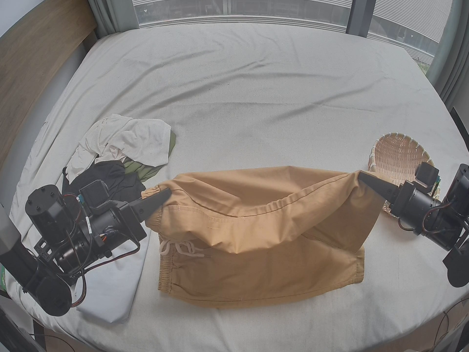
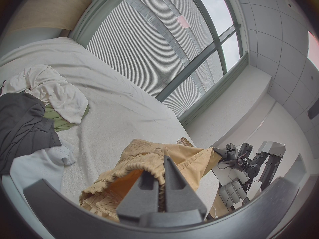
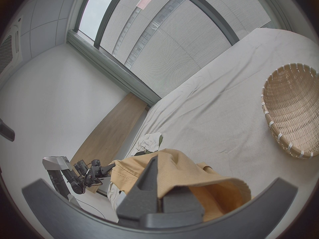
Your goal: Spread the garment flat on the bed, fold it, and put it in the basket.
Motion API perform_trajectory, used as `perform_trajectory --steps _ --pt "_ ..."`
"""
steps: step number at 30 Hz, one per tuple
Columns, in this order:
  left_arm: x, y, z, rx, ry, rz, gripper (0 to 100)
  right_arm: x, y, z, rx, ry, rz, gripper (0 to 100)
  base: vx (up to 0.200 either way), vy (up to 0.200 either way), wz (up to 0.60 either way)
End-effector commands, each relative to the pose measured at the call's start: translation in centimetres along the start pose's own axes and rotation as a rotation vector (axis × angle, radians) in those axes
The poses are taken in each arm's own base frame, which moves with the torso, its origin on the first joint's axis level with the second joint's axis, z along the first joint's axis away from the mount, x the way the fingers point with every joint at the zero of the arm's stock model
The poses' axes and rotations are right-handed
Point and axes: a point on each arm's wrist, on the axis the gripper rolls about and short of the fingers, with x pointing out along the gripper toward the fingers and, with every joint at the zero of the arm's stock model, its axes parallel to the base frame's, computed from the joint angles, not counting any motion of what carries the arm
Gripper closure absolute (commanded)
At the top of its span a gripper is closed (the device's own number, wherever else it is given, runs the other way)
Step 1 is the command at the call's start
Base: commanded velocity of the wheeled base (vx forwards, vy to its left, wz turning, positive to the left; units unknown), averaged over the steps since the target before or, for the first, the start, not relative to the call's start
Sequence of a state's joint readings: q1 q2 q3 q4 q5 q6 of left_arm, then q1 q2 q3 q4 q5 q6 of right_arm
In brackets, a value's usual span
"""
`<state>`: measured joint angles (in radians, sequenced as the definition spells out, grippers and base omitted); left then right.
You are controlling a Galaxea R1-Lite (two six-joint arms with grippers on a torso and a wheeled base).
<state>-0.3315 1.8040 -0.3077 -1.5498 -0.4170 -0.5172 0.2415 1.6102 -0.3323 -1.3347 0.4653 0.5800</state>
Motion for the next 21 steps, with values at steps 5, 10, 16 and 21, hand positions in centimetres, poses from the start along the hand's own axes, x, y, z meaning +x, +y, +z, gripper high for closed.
perform_trajectory --steps 5,10,16,21 --pt "0.2 2.2 0.3 -0.002 -0.011 0.057 100 -0.8 -1.3 1.2 -0.005 -0.028 -0.025 100 0.000 0.000 0.00" --pt "0.2 2.1 0.4 -0.002 -0.014 0.052 100 -1.3 -2.3 2.0 -0.011 -0.040 -0.033 100 0.000 0.000 0.00" --pt "0.5 2.1 0.8 0.006 -0.031 0.049 100 -1.5 -2.8 2.4 -0.014 -0.054 -0.050 100 0.000 0.000 0.00" --pt "0.5 2.1 1.1 0.011 -0.042 0.045 100 -1.6 -2.9 3.0 -0.024 -0.054 -0.026 100 0.000 0.000 0.00"
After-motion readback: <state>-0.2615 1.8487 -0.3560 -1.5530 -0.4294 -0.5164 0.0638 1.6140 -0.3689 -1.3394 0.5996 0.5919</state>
